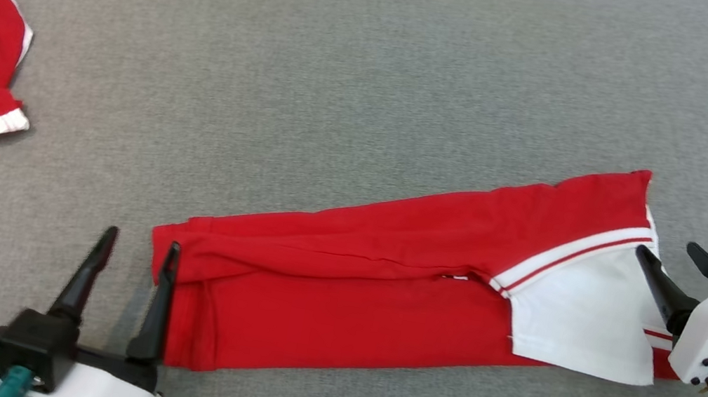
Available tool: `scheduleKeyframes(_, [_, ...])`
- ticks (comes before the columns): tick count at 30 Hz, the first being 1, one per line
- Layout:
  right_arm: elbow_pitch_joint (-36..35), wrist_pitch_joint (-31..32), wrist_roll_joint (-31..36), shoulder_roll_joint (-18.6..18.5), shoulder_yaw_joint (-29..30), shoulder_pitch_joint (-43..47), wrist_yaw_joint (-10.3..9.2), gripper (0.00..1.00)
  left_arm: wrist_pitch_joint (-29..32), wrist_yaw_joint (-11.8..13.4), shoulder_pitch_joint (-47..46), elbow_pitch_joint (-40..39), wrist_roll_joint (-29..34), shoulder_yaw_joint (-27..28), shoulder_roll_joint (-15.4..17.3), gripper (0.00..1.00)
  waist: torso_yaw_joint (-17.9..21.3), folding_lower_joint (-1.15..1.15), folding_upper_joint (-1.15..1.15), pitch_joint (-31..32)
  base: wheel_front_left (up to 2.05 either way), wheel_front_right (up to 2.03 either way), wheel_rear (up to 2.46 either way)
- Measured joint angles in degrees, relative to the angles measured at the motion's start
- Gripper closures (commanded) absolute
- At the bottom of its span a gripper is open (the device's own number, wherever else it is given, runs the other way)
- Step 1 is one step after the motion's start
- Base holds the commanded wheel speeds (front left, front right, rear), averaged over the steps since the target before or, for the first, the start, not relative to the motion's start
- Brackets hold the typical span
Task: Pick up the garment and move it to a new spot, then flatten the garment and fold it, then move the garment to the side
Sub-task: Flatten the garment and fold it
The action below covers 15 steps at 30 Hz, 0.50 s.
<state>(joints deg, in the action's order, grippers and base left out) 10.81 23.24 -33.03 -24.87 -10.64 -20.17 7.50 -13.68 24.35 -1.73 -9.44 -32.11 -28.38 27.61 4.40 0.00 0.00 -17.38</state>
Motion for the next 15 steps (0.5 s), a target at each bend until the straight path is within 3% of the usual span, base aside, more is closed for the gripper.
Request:
scheduleKeyframes(6, [10.4,0.8,6.4,0.9,-0.8,-3.4,-0.01,0.00,-1.2,-0.9,-0.8,5.5,3.4,0.6,-6.6,0.00,-3.2,0.00,0.00,-0.8,0.00,0.00,0.00])
scheduleKeyframes(15, [16.7,0.6,6.3,0.1,-2.6,-6.3,0.01,0.00,-1.3,-7.5,0.4,7.0,7.9,6.9,-13.1,0.00,-5.5,0.00,0.00,-1.2,0.00,0.00,0.00])
